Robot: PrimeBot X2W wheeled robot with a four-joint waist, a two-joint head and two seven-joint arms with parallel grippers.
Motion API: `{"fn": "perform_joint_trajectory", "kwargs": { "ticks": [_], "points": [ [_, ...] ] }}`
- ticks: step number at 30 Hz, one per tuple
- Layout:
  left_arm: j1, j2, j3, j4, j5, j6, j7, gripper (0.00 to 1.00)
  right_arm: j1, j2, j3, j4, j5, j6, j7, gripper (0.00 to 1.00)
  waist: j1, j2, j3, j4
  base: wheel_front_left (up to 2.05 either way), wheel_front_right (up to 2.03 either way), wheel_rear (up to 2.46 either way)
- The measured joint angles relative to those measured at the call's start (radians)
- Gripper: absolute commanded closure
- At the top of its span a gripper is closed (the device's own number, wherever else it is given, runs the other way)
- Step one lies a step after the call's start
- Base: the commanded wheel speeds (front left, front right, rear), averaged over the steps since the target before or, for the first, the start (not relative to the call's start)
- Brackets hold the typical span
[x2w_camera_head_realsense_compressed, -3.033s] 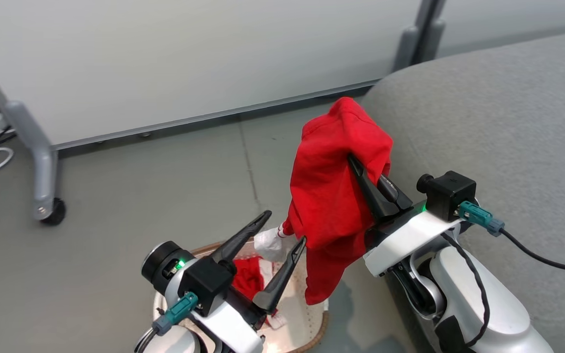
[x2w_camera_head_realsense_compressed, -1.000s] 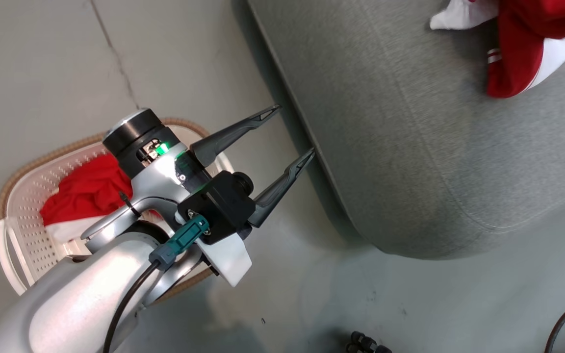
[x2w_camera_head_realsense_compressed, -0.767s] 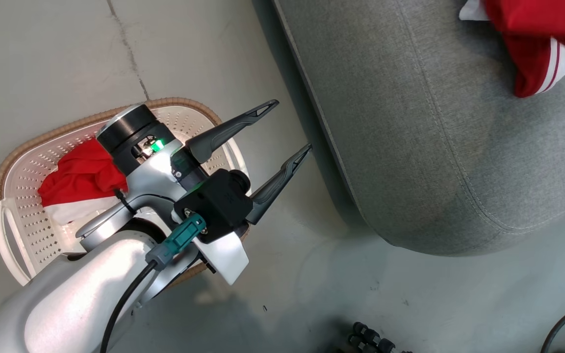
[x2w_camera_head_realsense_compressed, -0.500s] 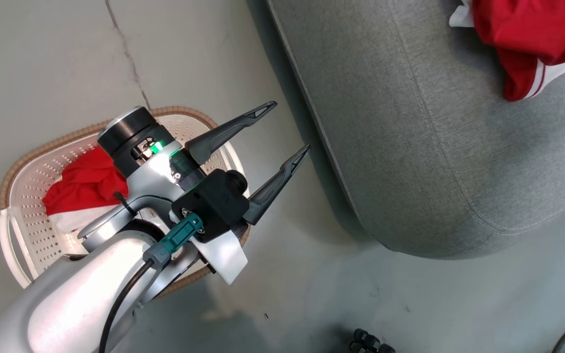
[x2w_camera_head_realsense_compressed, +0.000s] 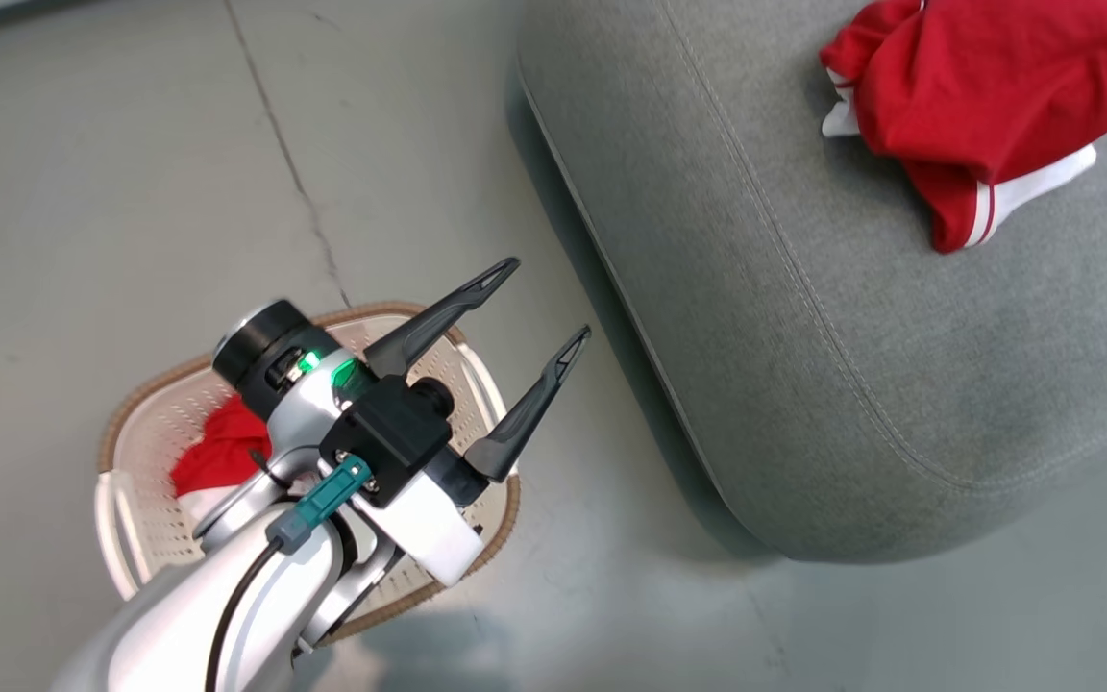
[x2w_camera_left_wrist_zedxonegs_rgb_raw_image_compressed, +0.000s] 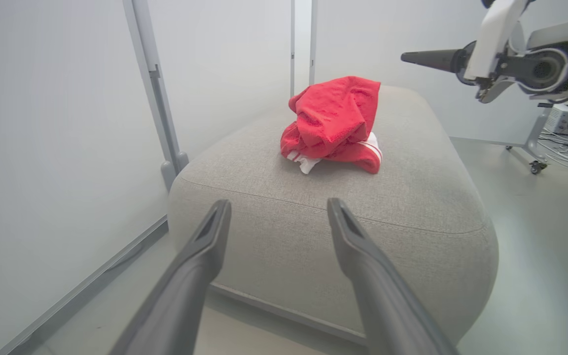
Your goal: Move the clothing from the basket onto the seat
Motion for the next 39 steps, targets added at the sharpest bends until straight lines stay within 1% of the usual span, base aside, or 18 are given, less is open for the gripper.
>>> {"fn": "perform_joint_trajectory", "kwargs": {
  "ticks": [3, 8, 11, 14, 20, 22, 26, 32, 39],
  "points": [
    [0.036, -0.013, 0.011, 0.021, -0.019, 0.024, -0.032, 0.0, 0.07, 0.012, -0.009, -0.101, -0.021, 0.0, 0.0, 0.0, 0.0, 0.0, -0.044, 0.023, 0.0, 0.0, 0.0],
    [0.082, -0.036, 0.032, 0.049, -0.047, 0.061, -0.083, 0.0, 0.167, 0.052, -0.011, -0.265, -0.067, 0.0, 0.0, 0.0, 0.0, 0.0, -0.096, 0.092, 0.0, 0.0, 0.0],
    [0.108, -0.049, 0.046, 0.066, -0.066, 0.081, -0.104, 0.0, 0.223, 0.087, 0.004, -0.337, -0.102, 0.0, 0.0, 0.0, 0.0, 0.0, -0.125, 0.138, 0.0, 0.0, 0.0],
    [0.136, -0.059, 0.064, 0.081, -0.085, 0.103, -0.123, 0.0, 0.268, 0.112, 0.028, -0.381, -0.142, 0.0, 0.0, 0.0, -0.0001, 0.0, -0.154, 0.184, 0.0, 0.0, 0.0],
    [0.193, -0.069, 0.112, 0.101, -0.114, 0.146, -0.148, 0.0, 0.338, 0.158, 0.072, -0.447, -0.2, 0.0, 0.011, 0.0, 0.0, 0.0, -0.207, 0.269, 0.0, 0.0, 0.0],
    [0.201, -0.07, 0.12, 0.104, -0.12, 0.15, -0.151, 0.0, 0.35, 0.163, 0.079, -0.457, -0.207, 0.0, 0.02, 0.0, 0.0, 0.0, -0.215, 0.282, 0.0, 0.0, 0.0],
    [0.236, -0.075, 0.153, 0.112, -0.137, 0.17, -0.159, 0.0, 0.398, 0.181, 0.097, -0.489, -0.232, 0.0, 0.046, 0.0, 0.0, 0.0, -0.246, 0.329, 0.0, 0.0, 0.0],
    [0.298, -0.07, 0.205, 0.121, -0.153, 0.192, -0.165, 0.0, 0.446, 0.193, 0.151, -0.516, -0.254, 0.0, 0.081, 0.0, 0.0, 0.0, -0.299, 0.375, 0.0, 0.0, 0.0],
    [0.38, -0.061, 0.282, 0.11, -0.163, 0.225, -0.166, 0.0, 0.498, 0.199, 0.176, -0.53, -0.265, 0.0, 0.097, 0.0, 0.0, 0.0, -0.357, 0.405, 0.0, 0.0, 0.0]
  ]
}}
